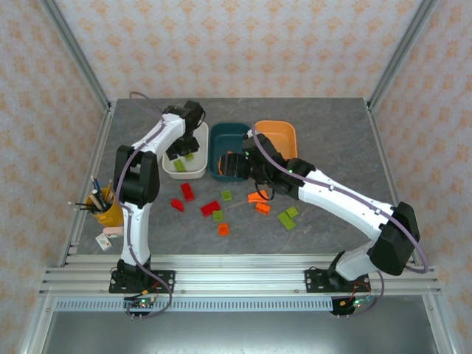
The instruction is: Sort the legos into containers by color
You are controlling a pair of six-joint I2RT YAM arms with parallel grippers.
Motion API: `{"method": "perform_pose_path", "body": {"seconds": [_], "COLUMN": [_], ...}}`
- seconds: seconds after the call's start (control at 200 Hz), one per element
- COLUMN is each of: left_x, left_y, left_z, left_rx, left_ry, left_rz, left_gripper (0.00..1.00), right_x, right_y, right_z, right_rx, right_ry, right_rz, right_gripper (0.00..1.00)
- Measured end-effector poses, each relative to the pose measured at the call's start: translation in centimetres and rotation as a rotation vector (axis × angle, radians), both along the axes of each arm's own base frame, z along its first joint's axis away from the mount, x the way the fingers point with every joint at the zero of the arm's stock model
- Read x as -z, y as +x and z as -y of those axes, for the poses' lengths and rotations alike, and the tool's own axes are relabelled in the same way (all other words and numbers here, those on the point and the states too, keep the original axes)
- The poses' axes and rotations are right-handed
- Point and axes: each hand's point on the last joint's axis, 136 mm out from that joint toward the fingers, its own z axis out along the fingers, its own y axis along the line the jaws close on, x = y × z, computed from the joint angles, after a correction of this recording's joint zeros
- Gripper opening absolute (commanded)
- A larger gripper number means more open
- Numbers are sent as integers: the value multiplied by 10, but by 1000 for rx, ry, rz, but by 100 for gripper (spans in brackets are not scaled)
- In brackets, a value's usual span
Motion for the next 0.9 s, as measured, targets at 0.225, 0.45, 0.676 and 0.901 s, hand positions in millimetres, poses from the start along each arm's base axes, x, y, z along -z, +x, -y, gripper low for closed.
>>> {"method": "perform_pose_path", "body": {"seconds": [0.225, 0.45, 0.676, 0.901], "left_x": [-111, -192, -141, -132], "left_y": [-4, -98, -228, -303], "left_z": [0, -21, -50, -64], "left_rx": [1, -12, -103, -168], "left_ry": [-56, -109, -133, -204], "left_rz": [250, 456, 423, 509], "left_gripper": [67, 71, 71, 71], "right_x": [19, 43, 95, 140], "right_y": [-8, -27, -43, -48], "right_z": [-16, -89, -157, -199], "right_rx": [-59, -212, -373, -486], "right_ry": [-78, -163, -276, -372], "right_rz": [-36, -66, -122, -147], "right_gripper": [79, 72, 64, 59]}}
